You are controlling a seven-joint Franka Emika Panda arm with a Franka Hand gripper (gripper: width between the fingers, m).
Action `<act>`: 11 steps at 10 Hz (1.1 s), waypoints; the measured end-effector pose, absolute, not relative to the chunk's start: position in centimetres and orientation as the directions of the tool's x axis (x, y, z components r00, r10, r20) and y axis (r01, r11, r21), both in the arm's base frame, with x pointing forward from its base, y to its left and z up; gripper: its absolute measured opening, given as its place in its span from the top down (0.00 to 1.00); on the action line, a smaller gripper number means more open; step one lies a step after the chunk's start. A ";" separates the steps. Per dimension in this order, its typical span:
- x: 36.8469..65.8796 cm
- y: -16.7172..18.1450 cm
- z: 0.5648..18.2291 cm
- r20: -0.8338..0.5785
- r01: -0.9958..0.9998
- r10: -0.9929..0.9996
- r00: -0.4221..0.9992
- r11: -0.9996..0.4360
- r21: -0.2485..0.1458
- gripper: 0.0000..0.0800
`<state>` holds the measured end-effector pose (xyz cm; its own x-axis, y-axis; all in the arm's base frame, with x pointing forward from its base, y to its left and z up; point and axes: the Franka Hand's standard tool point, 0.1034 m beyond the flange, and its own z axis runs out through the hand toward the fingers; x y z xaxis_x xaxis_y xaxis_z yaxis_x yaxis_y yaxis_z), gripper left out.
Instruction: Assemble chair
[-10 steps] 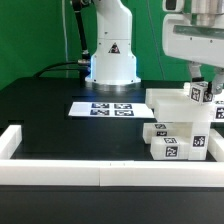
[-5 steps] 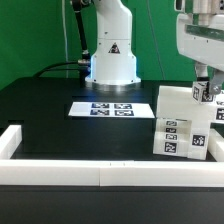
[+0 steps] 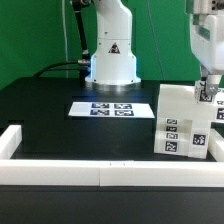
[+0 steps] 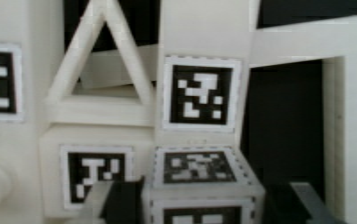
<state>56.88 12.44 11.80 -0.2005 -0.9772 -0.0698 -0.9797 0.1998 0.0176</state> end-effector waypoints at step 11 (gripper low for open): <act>56.8 12.6 11.6 -0.079 -0.965 -0.961 -0.263 0.262 0.028 0.21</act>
Offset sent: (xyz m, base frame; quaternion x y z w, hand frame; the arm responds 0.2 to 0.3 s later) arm 0.0000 0.0000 0.0000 0.0000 0.0000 0.1938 0.9810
